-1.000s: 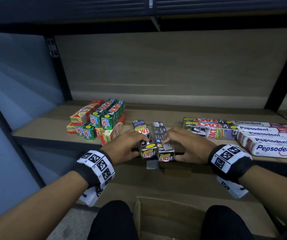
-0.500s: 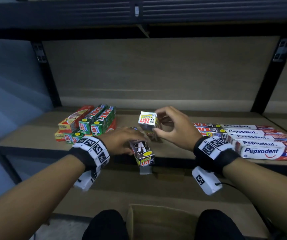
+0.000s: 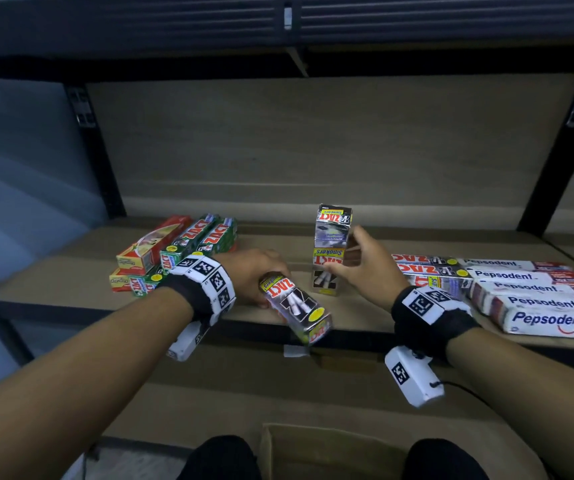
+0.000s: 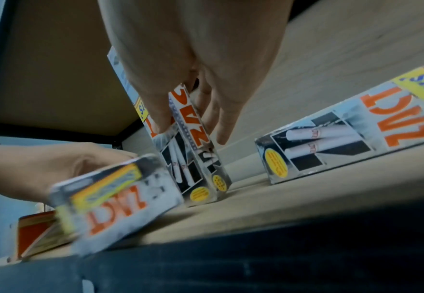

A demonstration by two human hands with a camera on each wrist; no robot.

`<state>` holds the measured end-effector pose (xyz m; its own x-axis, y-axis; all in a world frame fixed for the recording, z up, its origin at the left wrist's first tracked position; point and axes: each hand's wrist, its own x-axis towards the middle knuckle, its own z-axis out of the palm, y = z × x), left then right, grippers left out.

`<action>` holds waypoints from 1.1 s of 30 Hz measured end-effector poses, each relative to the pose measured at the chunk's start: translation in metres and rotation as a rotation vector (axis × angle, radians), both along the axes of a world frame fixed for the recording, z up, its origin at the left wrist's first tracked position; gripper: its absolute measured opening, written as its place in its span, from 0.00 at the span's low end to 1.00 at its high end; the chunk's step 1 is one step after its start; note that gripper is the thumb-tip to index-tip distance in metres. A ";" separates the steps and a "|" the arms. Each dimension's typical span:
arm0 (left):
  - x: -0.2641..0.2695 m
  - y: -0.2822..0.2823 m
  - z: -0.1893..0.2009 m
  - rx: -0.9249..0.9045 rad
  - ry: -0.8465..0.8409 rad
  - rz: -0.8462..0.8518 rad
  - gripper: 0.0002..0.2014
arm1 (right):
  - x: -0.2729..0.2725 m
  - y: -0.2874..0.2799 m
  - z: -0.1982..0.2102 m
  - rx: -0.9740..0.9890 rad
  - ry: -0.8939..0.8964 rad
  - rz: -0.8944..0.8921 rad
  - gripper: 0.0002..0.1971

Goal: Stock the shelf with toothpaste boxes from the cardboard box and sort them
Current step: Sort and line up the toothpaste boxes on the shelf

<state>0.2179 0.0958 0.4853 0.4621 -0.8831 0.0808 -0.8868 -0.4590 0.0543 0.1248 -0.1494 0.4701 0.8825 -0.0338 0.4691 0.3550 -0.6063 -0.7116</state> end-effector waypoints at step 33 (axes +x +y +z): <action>-0.053 0.001 -0.029 -0.444 0.295 0.147 0.24 | -0.005 -0.028 0.021 -0.319 0.263 0.024 0.10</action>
